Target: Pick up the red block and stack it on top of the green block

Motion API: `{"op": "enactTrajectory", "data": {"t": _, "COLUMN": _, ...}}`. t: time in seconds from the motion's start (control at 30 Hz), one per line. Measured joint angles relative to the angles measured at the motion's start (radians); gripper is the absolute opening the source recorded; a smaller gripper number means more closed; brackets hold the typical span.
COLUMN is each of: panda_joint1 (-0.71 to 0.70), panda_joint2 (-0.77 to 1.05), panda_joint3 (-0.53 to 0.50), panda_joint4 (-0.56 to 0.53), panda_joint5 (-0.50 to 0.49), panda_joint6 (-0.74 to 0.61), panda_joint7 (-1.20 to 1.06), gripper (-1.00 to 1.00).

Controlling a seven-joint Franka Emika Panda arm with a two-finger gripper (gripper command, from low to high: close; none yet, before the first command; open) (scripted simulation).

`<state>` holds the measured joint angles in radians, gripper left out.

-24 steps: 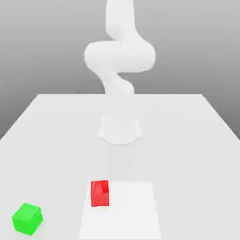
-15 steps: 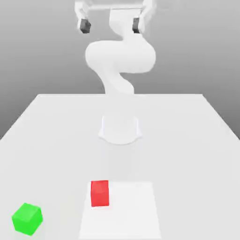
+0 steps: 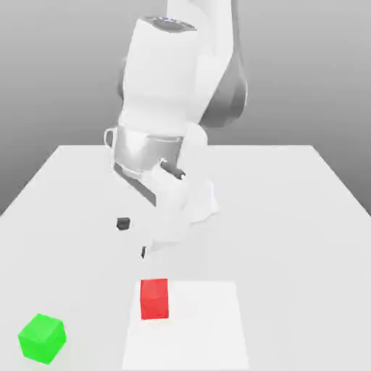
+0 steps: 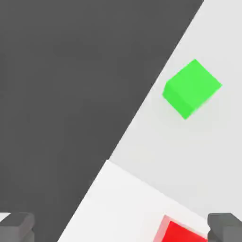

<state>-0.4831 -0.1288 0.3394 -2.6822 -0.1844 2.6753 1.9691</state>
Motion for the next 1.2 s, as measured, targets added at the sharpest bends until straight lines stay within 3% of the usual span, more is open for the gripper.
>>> {"op": "enactTrajectory", "data": {"t": 0.3, "panda_joint1": -0.004, "panda_joint2": 0.139, "panda_joint3": 0.001, "panda_joint4": -0.101, "panda_joint5": 0.169, "panda_joint6": 0.126, "panda_joint7": 0.165, "gripper": 0.0}}
{"op": "enactTrajectory", "data": {"t": 0.57, "panda_joint1": 0.007, "panda_joint2": 0.242, "panda_joint3": -0.037, "panda_joint4": -0.077, "panda_joint5": 0.077, "panda_joint6": 0.21, "panda_joint7": 0.243, "gripper": 0.0}}
{"op": "enactTrajectory", "data": {"t": 0.8, "panda_joint1": 0.08, "panda_joint2": 0.36, "panda_joint3": -0.146, "panda_joint4": -0.067, "panda_joint5": -0.067, "panda_joint6": 0.303, "panda_joint7": 0.346, "gripper": 0.0}}
{"op": "enactTrajectory", "data": {"t": 0.83, "panda_joint1": 0.098, "panda_joint2": 0.377, "panda_joint3": -0.168, "panda_joint4": -0.067, "panda_joint5": -0.086, "panda_joint6": 0.316, "panda_joint7": 0.359, "gripper": -1.0}}
{"op": "enactTrajectory", "data": {"t": 1.07, "panda_joint1": 0.102, "panda_joint2": 0.38, "panda_joint3": -0.173, "panda_joint4": -0.066, "panda_joint5": -0.089, "panda_joint6": 0.321, "panda_joint7": 0.361, "gripper": -1.0}}
{"op": "enactTrajectory", "data": {"t": 1.2, "panda_joint1": 0.058, "panda_joint2": 0.32, "panda_joint3": -0.11, "panda_joint4": -0.069, "panda_joint5": -0.014, "panda_joint6": 0.275, "panda_joint7": 0.308, "gripper": -1.0}}
